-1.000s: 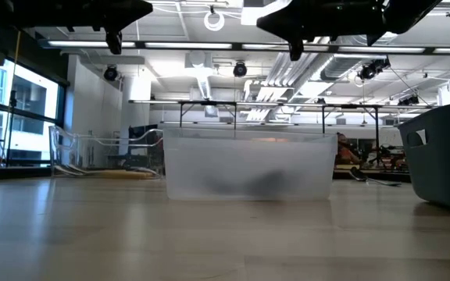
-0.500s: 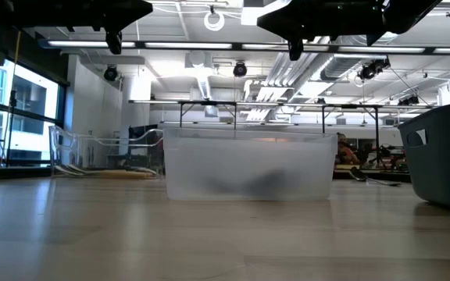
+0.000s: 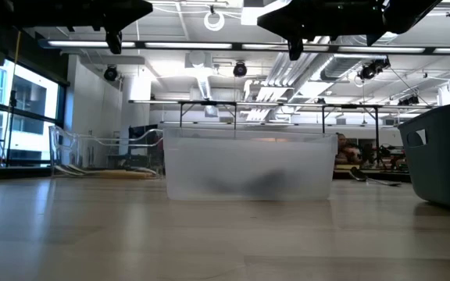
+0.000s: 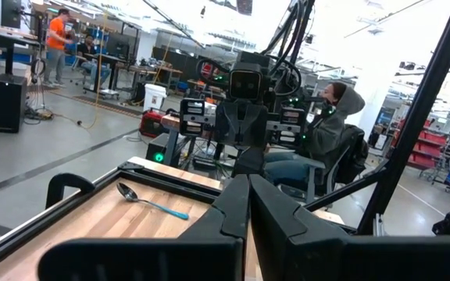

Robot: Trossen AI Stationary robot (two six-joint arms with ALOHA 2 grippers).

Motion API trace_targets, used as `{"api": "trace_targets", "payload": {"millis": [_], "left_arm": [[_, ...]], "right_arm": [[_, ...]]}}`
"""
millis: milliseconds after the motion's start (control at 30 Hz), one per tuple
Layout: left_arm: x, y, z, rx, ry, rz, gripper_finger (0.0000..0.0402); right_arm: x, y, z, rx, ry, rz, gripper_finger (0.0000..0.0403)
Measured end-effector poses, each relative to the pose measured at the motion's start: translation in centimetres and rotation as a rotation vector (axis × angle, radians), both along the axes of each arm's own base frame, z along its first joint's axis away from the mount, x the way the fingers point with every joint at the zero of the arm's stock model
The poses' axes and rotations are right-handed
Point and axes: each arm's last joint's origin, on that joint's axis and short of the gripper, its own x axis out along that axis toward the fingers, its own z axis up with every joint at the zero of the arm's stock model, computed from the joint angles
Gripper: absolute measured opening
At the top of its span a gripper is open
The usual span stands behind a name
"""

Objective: Sort silverware by color (type)
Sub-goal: Put the light blue spoon into the blue bin

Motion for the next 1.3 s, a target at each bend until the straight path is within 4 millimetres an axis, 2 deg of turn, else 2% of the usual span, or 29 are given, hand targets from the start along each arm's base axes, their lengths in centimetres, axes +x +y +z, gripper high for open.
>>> {"api": "trace_targets", "payload": {"millis": [767, 900, 1300], "left_arm": [[-0.01, -0.01, 0.06, 0.033, -0.002, 0.004, 0.001], [-0.01, -0.01, 0.05, 0.045, 0.001, 0.006, 0.0041], [0.0, 0.0, 0.02, 0.047, 0.004, 0.006, 0.0177]], "right_arm": [[0.0, 0.0, -0.01, 0.001, 0.001, -0.001, 0.0], [0.0, 0.0, -0.03, 0.023, 0.003, -0.001, 0.0], [-0.01, 0.0, -0.02, 0.02, 0.002, -0.001, 0.0]]}}
